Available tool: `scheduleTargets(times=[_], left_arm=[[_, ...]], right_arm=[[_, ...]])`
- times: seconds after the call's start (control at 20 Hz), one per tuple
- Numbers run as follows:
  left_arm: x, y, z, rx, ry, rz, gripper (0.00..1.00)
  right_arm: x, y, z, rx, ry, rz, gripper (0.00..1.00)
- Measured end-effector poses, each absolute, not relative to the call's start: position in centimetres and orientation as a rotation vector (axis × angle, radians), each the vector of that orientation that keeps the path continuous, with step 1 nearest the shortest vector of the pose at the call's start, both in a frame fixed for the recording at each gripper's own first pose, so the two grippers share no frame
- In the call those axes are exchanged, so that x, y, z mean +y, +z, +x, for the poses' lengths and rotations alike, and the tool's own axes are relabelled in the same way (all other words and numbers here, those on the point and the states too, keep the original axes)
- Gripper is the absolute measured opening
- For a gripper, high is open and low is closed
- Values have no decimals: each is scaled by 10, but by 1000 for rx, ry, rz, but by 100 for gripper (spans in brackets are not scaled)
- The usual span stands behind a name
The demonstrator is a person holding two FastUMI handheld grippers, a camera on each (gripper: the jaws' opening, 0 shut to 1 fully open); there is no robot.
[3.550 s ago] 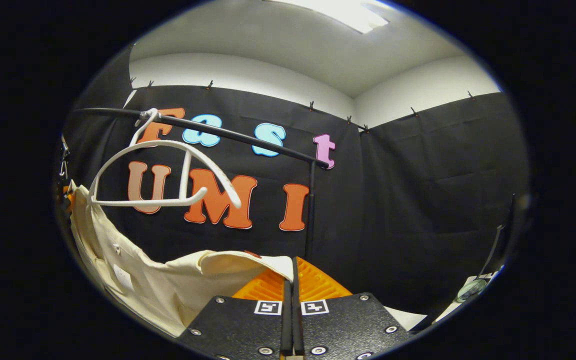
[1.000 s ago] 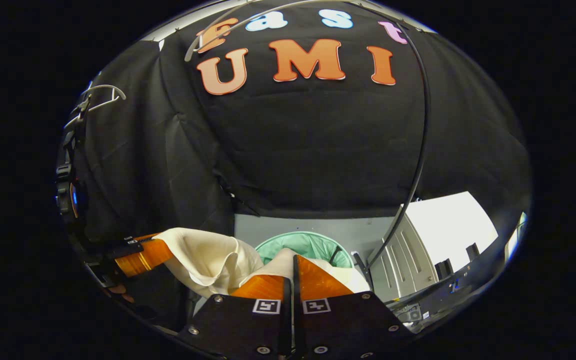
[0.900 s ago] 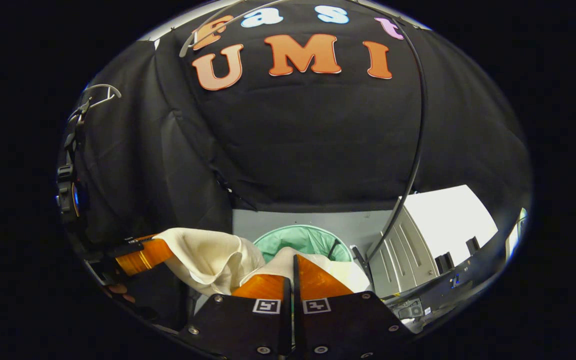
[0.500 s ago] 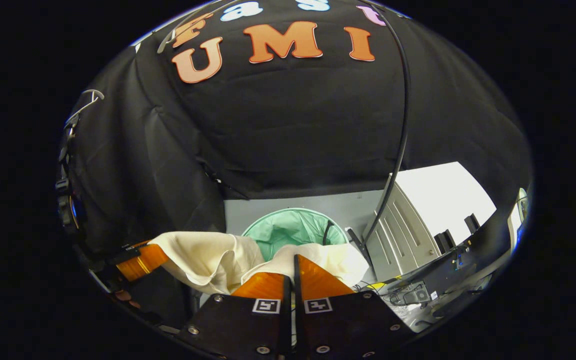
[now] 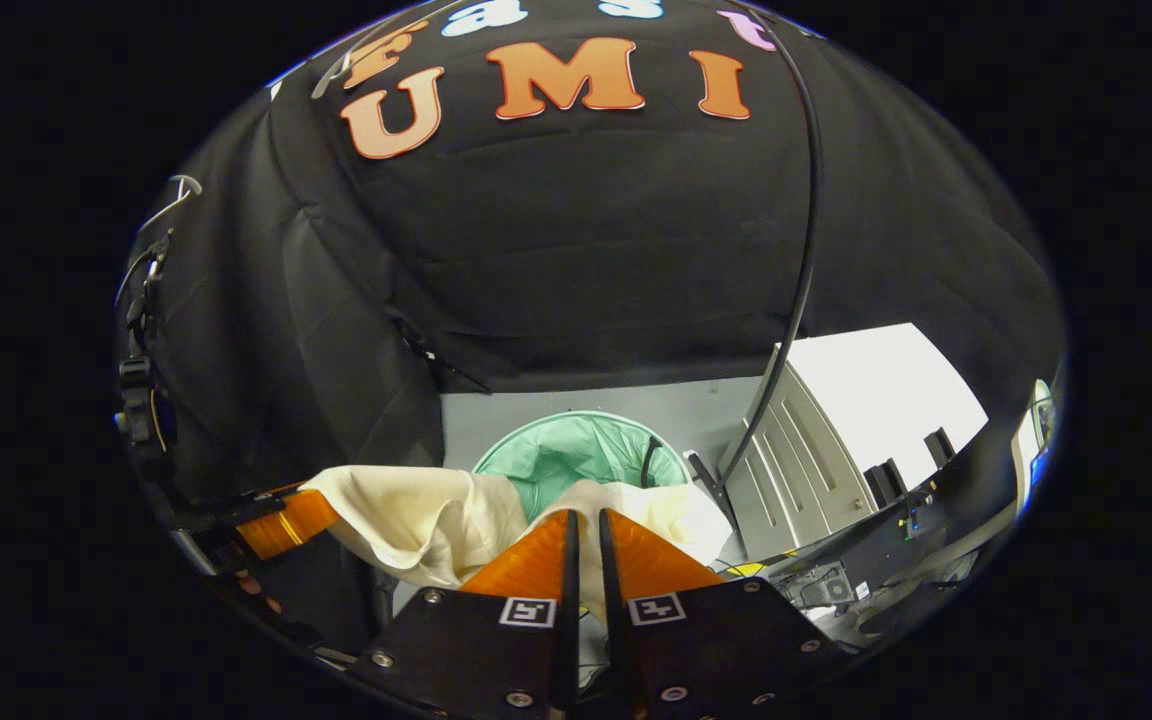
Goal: Grasp the clothes on the hanger with both hands and then place them into the laundry hamper below.
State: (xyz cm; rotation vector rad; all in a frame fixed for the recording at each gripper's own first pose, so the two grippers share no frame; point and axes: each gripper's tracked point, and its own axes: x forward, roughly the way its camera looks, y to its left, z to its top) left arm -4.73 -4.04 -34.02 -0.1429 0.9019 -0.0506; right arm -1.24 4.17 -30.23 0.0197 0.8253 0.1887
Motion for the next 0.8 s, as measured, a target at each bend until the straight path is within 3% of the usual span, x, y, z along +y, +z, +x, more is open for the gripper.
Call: scheduleTargets(times=[0.05,0.15,0.2,0.25,0.35,0.4,0.45,0.55,0.6,0.65,0.8], left_arm=[[-41,-343,-47,911,-52,-140,47],[-39,-343,-49,925,-49,-135,53],[-39,-341,-50,924,-49,-136,56],[-38,-340,-50,922,-46,-127,61],[-34,-342,-50,922,-33,-98,77],[-29,-343,-53,927,-18,-75,75],[-27,-344,-55,935,-9,-69,84],[-26,-347,-57,954,1,-86,92],[-25,-349,-60,963,7,-96,86],[-24,-349,-62,969,13,-106,92],[-24,-343,-64,951,11,-141,87]], right_arm=[[46,-301,-13,820,202,4,19],[50,-302,-13,810,226,-30,27],[52,-302,-16,811,237,-41,38],[55,-303,-17,813,246,-44,43],[60,-306,-22,826,267,-23,66],[61,-308,-23,832,270,-15,70],[60,-309,-24,836,266,-9,84],[55,-310,-25,841,251,1,90],[52,-310,-27,842,242,4,92],[50,-310,-27,844,235,8,93],[43,-308,-29,843,209,13,93]])
